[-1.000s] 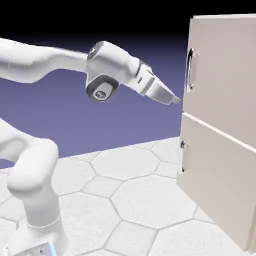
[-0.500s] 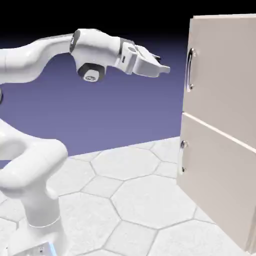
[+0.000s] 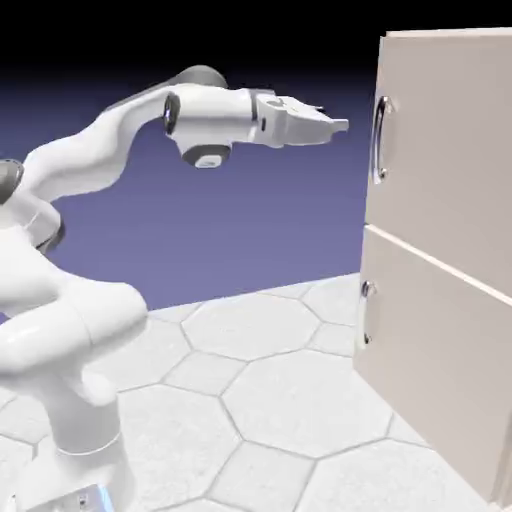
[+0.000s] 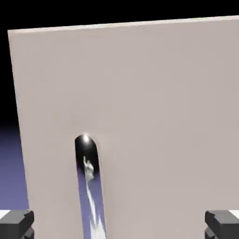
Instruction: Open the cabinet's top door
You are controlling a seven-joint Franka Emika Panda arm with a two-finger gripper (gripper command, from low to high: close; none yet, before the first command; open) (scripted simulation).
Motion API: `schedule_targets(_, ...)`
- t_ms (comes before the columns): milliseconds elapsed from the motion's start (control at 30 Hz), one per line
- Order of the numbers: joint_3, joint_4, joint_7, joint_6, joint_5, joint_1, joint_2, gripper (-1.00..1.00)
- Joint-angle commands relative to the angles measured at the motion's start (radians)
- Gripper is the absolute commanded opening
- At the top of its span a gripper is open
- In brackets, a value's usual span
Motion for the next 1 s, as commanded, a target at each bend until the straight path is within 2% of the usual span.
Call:
schedule_targets(0, 0.020, 0.009, -0.019, -0.010, 0.044, -0.026, -0.017, 0.00)
schedule_targets(233, 0.124, 0.055, -0.118, -0.063, 0.267, -0.158, -0.106, 0.00)
schedule_targets(367, 0.173, 0.198, -0.114, -0.055, 0.318, -0.298, -0.080, 0.00)
schedule_targets(400, 0.173, 0.198, -0.114, -0.055, 0.318, -0.298, -0.080, -1.00)
schedule_targets(567, 0.110, 0.053, -0.212, -0.200, 0.351, -0.206, -0.078, -1.00)
schedule_targets(967, -0.192, -0.309, -0.446, -0.713, 0.222, -0.027, -0.011, -1.00)
